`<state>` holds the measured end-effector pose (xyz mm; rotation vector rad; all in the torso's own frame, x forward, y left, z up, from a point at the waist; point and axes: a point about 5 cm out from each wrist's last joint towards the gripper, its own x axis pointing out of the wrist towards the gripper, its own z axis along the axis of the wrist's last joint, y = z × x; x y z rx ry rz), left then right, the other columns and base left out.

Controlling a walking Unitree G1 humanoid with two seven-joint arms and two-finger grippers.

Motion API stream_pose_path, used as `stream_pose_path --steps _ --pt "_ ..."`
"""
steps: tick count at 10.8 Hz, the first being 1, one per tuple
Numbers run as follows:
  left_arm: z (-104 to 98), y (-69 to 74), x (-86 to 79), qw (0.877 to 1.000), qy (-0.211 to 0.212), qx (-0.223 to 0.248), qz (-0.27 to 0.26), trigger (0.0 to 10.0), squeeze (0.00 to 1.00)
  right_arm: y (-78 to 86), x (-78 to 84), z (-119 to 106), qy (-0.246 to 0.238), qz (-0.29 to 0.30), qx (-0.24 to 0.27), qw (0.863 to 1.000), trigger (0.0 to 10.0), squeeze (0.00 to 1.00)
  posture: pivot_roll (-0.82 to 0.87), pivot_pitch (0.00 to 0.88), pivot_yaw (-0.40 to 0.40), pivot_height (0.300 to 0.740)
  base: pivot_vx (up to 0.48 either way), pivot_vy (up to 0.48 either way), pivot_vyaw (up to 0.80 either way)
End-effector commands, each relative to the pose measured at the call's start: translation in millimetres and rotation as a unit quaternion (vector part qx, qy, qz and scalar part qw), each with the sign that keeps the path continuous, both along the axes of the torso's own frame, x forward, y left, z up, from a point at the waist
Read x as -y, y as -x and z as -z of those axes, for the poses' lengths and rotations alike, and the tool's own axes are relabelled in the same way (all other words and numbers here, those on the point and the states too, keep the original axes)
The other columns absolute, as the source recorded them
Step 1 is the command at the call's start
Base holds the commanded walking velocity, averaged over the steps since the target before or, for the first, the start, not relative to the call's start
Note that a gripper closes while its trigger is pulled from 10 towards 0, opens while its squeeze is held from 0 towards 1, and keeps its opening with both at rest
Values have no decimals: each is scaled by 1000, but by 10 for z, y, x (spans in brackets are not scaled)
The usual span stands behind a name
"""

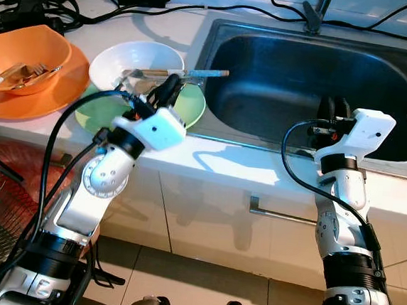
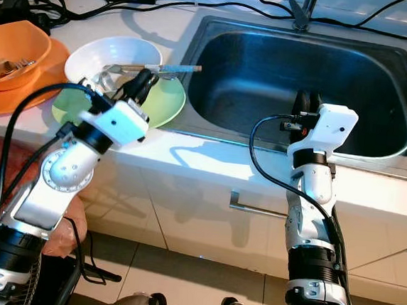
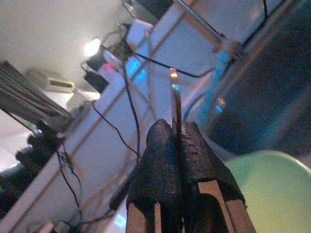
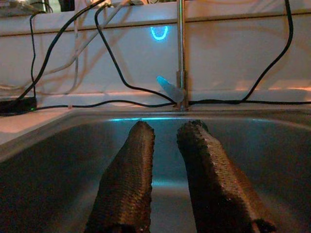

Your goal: Kitchen organization

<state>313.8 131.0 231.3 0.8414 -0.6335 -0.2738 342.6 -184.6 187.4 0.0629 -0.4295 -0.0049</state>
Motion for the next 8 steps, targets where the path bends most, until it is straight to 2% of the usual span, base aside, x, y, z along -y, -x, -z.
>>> stream_pose_path --steps 1,2,4,5,6,7,8 --pt "-137 25 6 1000 5 21 7 0 0 -8 -30 70 0 -4 -17 1000 10000 0 74 160 48 740 0 0 0" --pt "-260 42 -1 999 32 32 11 0 0 -11 -28 73 -1 -4 -18 1000 10000 0 76 160 47 740 0 0 0" --pt "-383 41 -25 996 79 38 13 0 0 -15 -28 75 -1 -5 -19 1000 10000 0 78 160 45 740 0 0 0" --pt "-476 42 -36 993 109 39 19 2392 0 -18 -29 76 -1 -5 -20 1000 10000 0 80 159 45 740 0 0 0" --pt "-481 45 -41 992 116 38 20 8784 0 -18 -33 78 0 -6 -20 1000 10000 0 80 158 45 740 0 0 0" --pt "-440 55 -44 992 122 24 23 10000 0 -18 -51 87 1 -9 -22 1000 10000 0 80 159 44 740 0 0 0" --pt "-412 59 -43 992 122 14 25 10000 0 -19 -60 89 1 -10 -22 1000 10000 0 79 161 44 740 0 0 0"
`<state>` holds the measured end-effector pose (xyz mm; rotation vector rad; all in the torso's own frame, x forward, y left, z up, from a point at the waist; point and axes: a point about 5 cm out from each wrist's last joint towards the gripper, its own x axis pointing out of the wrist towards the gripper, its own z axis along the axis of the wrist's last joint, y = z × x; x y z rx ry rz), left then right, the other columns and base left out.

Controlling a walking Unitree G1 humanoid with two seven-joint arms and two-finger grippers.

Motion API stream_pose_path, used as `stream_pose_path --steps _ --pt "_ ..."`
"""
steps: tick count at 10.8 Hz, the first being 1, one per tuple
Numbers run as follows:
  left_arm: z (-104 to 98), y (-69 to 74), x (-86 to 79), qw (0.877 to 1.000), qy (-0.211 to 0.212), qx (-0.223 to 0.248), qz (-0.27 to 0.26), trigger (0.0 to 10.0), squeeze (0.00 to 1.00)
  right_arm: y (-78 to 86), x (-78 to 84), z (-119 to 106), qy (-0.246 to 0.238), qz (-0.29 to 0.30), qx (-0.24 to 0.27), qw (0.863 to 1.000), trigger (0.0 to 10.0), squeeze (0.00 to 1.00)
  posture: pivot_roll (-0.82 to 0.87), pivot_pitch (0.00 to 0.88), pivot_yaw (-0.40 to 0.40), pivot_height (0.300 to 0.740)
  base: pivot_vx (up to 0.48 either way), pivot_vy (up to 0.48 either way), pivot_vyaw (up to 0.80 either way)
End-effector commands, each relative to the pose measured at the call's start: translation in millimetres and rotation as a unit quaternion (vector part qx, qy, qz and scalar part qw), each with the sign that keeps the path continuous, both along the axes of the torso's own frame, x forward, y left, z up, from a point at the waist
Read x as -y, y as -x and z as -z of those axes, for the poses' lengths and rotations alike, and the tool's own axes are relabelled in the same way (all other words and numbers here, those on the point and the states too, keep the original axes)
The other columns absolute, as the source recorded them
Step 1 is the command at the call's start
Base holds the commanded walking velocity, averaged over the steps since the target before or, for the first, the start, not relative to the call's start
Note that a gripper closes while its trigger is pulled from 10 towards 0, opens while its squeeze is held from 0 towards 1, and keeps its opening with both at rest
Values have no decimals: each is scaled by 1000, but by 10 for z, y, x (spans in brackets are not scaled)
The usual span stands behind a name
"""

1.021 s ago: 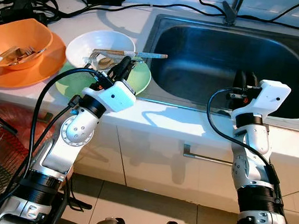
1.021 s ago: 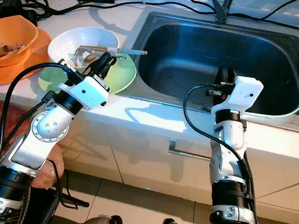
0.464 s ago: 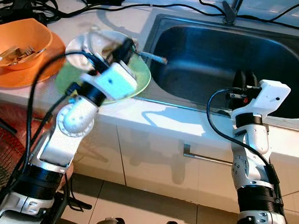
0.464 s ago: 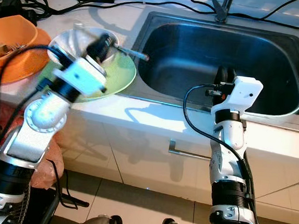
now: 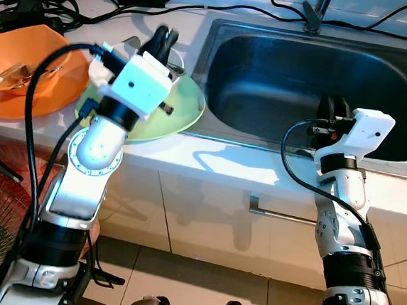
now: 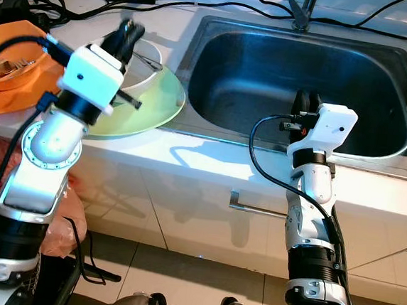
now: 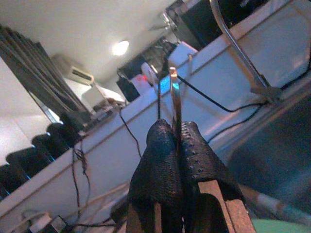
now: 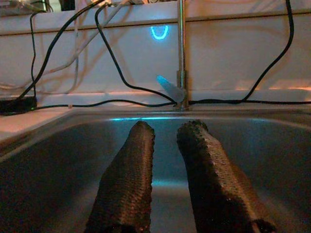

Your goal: Kitchen organization

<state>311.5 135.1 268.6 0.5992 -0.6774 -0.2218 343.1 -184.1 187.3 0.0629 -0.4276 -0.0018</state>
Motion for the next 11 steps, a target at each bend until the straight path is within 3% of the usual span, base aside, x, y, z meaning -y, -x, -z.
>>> stream_pose_path --steps 1,3,7,10,11 --pt "-43 44 4 1000 3 7 8 10000 0 -16 -52 87 1 -10 -22 1000 10000 0 83 158 45 740 0 0 0" --pt "-139 65 10 999 9 31 8 10000 0 -18 -56 91 0 -11 -22 1000 10000 0 83 152 47 740 0 0 0" --pt "-521 140 136 993 1 115 33 10000 0 -14 -75 112 -5 -12 -22 1000 10000 0 86 137 53 740 0 0 0" --pt "-658 153 403 986 -16 147 81 10000 0 -30 -96 98 -6 -13 -20 1000 10000 0 84 129 61 740 0 0 0" --pt "-722 158 513 982 4 154 108 10000 0 -29 -89 103 -6 -12 -21 1000 10000 0 91 132 59 740 0 0 0"
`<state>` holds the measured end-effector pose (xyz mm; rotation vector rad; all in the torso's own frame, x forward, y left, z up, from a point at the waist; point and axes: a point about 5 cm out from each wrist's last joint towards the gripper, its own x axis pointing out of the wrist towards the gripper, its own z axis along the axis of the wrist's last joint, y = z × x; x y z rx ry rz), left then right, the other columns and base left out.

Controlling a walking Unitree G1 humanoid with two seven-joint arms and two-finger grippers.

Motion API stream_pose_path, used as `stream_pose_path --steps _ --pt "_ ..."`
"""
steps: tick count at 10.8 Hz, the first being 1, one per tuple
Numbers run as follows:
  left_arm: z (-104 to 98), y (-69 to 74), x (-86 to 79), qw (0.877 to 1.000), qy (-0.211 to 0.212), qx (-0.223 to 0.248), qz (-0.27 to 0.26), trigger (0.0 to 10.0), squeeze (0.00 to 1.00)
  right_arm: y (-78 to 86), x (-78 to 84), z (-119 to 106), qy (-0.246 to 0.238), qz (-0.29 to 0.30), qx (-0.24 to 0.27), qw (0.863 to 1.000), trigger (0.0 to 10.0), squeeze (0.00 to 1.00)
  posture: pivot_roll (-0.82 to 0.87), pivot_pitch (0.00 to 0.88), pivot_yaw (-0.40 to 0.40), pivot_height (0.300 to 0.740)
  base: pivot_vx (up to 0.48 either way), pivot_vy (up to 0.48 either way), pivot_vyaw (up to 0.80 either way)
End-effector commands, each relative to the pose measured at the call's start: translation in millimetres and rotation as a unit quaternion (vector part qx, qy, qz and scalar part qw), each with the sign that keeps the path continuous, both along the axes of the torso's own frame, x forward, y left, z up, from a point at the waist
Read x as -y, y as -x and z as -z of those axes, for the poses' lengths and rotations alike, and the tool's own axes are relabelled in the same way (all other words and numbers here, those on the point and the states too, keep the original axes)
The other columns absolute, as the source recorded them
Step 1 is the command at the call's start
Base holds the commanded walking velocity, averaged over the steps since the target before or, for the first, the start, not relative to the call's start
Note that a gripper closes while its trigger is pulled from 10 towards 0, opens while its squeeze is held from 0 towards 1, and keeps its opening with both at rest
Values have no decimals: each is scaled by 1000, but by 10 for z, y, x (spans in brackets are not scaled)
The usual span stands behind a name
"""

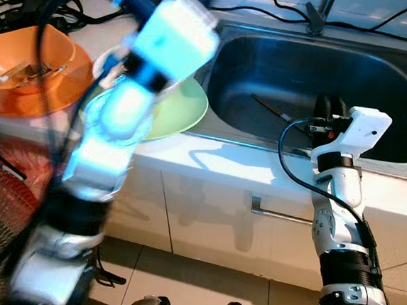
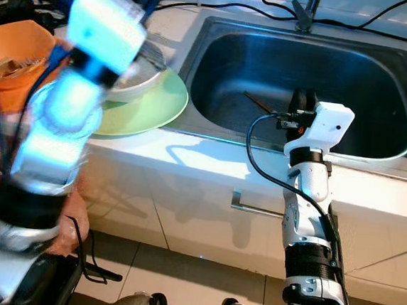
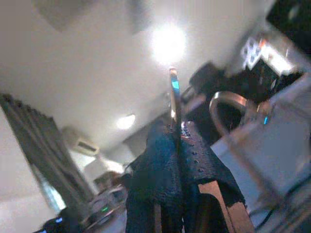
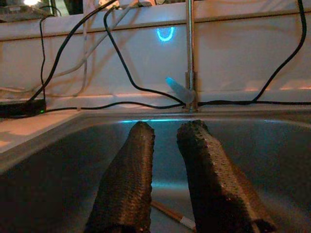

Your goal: Kitchen organization

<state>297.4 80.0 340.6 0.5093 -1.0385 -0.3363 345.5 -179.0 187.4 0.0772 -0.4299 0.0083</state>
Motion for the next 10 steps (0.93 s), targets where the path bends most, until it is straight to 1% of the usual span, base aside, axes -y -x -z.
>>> stream_pose_path --steps 1,2,3,4,5,7,10 --pt "34 -20 128 999 4 -14 37 10000 0 -9 -46 109 -1 -7 -23 1000 10000 0 92 134 59 740 0 0 0" --pt "138 -98 301 995 26 -55 79 10000 0 -15 -72 83 1 -13 -18 1000 10000 0 78 133 61 740 0 0 0" --pt "203 -200 399 987 64 -99 111 10000 0 -10 -41 57 0 -11 -14 1000 10000 0 62 132 63 740 0 0 0" --pt "233 -263 403 980 94 -125 123 10000 0 -6 -25 58 -1 -9 -14 1000 10000 310 50 133 66 740 0 0 0" --pt "289 -332 405 975 107 -148 128 10000 0 -2 -6 59 -4 -6 -15 1000 10000 1000 48 133 66 740 0 0 0" --pt "363 -425 429 968 107 -178 140 10000 0 -7 0 45 8 -3 -12 1000 10000 1000 49 136 70 740 0 0 0" --pt "378 -520 407 960 116 -202 158 10000 0 0 -18 31 12 -10 -9 1000 10000 1000 42 130 77 740 0 0 0"
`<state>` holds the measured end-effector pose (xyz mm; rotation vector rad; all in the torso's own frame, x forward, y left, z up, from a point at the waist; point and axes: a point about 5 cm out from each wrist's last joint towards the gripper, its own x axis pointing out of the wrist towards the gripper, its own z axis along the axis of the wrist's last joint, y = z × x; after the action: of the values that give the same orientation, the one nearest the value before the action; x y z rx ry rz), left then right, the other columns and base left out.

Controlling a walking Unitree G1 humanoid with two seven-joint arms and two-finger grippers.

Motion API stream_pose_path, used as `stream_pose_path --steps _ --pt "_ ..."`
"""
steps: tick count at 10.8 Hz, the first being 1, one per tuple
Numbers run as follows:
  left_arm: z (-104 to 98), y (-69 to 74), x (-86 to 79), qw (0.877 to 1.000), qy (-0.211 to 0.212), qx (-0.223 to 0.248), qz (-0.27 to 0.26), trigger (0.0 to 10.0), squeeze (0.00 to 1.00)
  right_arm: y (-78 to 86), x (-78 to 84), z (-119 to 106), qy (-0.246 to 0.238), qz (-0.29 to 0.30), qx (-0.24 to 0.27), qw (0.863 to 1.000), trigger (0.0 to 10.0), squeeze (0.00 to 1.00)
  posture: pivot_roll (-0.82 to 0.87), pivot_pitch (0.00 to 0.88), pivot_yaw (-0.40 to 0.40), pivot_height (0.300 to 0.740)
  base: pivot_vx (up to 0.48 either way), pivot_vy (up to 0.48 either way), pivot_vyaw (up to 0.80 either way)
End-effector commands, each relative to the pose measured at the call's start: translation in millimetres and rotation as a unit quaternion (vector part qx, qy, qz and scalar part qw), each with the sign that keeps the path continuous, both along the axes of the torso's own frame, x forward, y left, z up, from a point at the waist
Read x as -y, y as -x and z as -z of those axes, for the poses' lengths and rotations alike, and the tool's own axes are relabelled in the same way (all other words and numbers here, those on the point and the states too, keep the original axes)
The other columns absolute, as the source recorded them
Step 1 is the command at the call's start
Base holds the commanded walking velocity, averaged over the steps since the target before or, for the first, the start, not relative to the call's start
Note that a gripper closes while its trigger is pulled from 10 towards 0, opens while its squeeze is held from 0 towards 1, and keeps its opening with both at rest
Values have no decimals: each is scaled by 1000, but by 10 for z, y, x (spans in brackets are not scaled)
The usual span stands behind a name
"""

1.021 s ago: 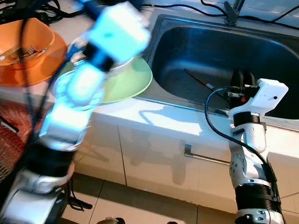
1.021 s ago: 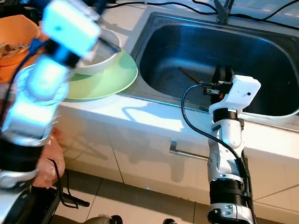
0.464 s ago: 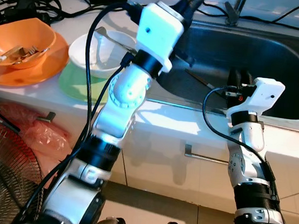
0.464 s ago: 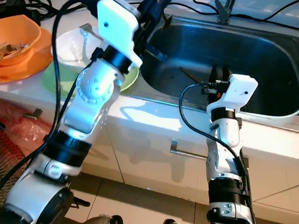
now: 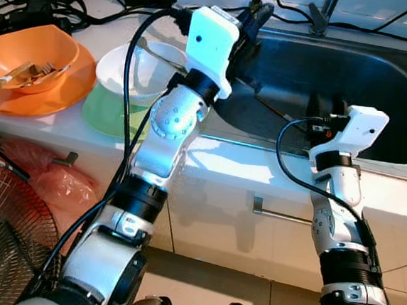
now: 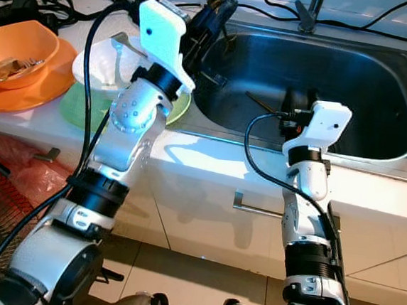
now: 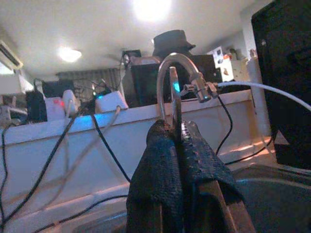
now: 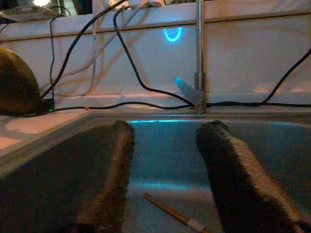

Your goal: Kitchen organization

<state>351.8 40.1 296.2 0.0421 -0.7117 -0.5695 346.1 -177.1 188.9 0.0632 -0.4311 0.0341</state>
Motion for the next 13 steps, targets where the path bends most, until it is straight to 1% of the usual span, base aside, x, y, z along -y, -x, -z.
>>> stream_pose_path --steps 1,2,3,6,7,8,9,13 --pt "-64 -24 7 1000 5 0 20 10000 0 10 -63 12 20 -24 -5 1000 10000 0 38 125 81 740 0 0 0" --pt "-70 -49 20 999 2 -8 34 10000 0 17 -122 -18 37 -46 1 998 10000 0 34 121 84 740 0 0 0" --pt "-75 -65 58 999 -9 -14 51 10000 0 28 -177 -69 51 -72 10 996 10000 0 27 114 89 740 0 0 0" --pt "-68 -95 95 996 -18 -24 78 10000 0 40 -257 -181 65 -104 27 992 10000 0 21 104 96 740 0 0 0" --pt "-63 -100 108 995 -16 -31 95 10000 0 56 -288 -197 66 -113 31 991 10000 0 21 98 98 740 0 0 0" --pt "-55 -95 122 993 -16 -35 109 10000 0 71 -331 -193 69 -127 31 989 10000 0 19 95 99 740 0 0 0" --pt "-37 -67 160 990 -20 -39 135 10000 0 92 -377 -194 73 -140 33 987 10000 0 17 90 101 740 0 0 0" --pt "51 -3 266 982 -37 -52 179 10000 0 107 -425 -184 73 -148 29 986 10000 0 14 93 105 740 0 0 0"
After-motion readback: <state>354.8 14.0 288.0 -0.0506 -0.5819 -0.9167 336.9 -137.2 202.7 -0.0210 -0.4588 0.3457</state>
